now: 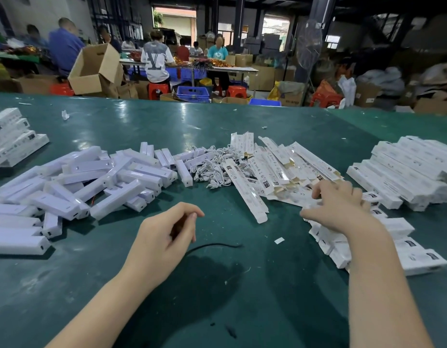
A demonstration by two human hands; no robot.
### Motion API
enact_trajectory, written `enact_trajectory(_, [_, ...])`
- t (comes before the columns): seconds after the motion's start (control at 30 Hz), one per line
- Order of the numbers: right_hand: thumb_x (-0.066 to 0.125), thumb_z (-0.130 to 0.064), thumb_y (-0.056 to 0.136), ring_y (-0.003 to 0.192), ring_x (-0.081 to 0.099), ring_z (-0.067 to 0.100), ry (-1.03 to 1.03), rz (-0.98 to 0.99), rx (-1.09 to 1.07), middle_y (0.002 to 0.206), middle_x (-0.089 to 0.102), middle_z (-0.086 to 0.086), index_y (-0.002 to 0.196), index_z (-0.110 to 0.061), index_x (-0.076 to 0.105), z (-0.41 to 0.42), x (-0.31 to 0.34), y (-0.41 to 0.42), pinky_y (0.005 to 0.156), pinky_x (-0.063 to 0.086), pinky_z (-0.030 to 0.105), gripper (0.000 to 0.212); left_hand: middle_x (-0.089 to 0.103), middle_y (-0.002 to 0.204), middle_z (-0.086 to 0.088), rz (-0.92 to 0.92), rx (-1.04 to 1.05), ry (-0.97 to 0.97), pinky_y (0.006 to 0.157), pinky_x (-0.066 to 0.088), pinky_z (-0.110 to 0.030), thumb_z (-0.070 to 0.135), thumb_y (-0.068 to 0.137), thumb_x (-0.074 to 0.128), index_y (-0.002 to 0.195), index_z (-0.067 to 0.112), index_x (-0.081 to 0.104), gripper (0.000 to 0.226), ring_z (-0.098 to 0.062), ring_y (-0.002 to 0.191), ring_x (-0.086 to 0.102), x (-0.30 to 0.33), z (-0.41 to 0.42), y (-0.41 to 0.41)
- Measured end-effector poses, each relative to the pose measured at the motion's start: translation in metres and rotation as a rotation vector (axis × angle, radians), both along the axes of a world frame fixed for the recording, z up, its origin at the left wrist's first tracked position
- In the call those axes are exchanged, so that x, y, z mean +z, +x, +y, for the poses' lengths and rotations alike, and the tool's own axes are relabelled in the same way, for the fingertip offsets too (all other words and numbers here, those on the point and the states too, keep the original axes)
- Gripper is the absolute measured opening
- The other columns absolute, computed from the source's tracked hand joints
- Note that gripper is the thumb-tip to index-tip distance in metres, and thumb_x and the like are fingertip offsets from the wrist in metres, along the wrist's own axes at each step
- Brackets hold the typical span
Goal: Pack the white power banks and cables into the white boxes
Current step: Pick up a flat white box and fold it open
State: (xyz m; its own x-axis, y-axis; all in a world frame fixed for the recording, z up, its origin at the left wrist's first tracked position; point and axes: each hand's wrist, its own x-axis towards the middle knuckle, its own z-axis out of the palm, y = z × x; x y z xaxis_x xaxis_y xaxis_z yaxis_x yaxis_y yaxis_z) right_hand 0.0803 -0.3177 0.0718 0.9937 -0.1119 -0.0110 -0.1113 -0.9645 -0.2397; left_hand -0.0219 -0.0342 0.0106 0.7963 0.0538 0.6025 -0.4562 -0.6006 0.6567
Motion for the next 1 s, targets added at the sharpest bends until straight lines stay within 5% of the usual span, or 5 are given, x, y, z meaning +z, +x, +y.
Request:
enact_trajectory(0.23, [0.083, -0.045, 0.069, 0.132, 0.019, 0.034, 0.005, 0.159, -0.196, 0.135, 0.028, 0.012, 0.118, -0.025, 0.045, -0.009, 0.008, -0.008, 0.104, 0.035, 0.049, 0.065, 0.057, 0.062, 0.006, 0.019, 0.013, 0.050, 0.056, 0.044, -0.028, 0.025, 0.090, 0.052, 0.091, 0.034, 0.061, 0.013, -0.015, 0.053, 0.051, -0.003, 0.001, 0.002])
enact_trajectory(0.47, [0.077, -0.035, 0.080, 0.129, 0.037, 0.028, -0.128, 0.184, -0.117, 0.122, 0.056, 0.007, 0.116, -0.017, 0.051, -0.008, 0.012, -0.006, 0.107, 0.032, 0.036, 0.048, 0.056, 0.061, 0.007, 0.039, 0.029, 0.076, 0.057, 0.044, -0.031, 0.026, 0.089, 0.053, 0.087, 0.033, 0.064, 0.013, -0.016, 0.053, 0.049, -0.002, 0.000, 0.002])
enact_trajectory(0.73, [0.076, -0.030, 0.076, 0.132, 0.023, 0.034, 0.005, 0.037, -0.151, 0.138, 0.032, 0.017, 0.129, -0.018, 0.042, -0.003, 0.004, -0.001, 0.100, 0.036, 0.047, 0.064, 0.056, 0.062, 0.008, 0.089, 0.031, 0.064, 0.059, 0.046, -0.033, 0.027, 0.087, 0.053, 0.087, 0.033, 0.064, 0.013, -0.016, 0.055, 0.053, -0.002, 0.000, 0.001])
enact_trajectory(0.87, [0.066, -0.046, 0.084, 0.134, 0.029, 0.032, 0.121, -0.256, 0.120, 0.140, 0.041, 0.013, 0.137, -0.028, 0.043, 0.024, -0.004, 0.005, 0.111, 0.029, 0.047, 0.060, 0.055, 0.060, 0.007, 0.120, 0.017, 0.095, 0.057, 0.045, -0.028, 0.018, 0.091, 0.058, 0.086, 0.033, 0.063, 0.017, -0.016, 0.055, 0.050, -0.003, 0.000, 0.003])
enact_trajectory(1.0, [0.043, -0.054, 0.097, 0.139, 0.025, 0.032, -0.006, -0.053, 0.432, 0.145, 0.039, 0.015, 0.148, -0.046, 0.027, 0.074, -0.033, 0.008, 0.114, 0.024, 0.047, 0.054, 0.056, 0.060, 0.006, 0.159, 0.004, 0.130, 0.055, 0.039, -0.019, 0.014, 0.091, 0.059, 0.086, 0.032, 0.064, 0.019, -0.014, 0.054, 0.048, -0.001, -0.002, 0.002])
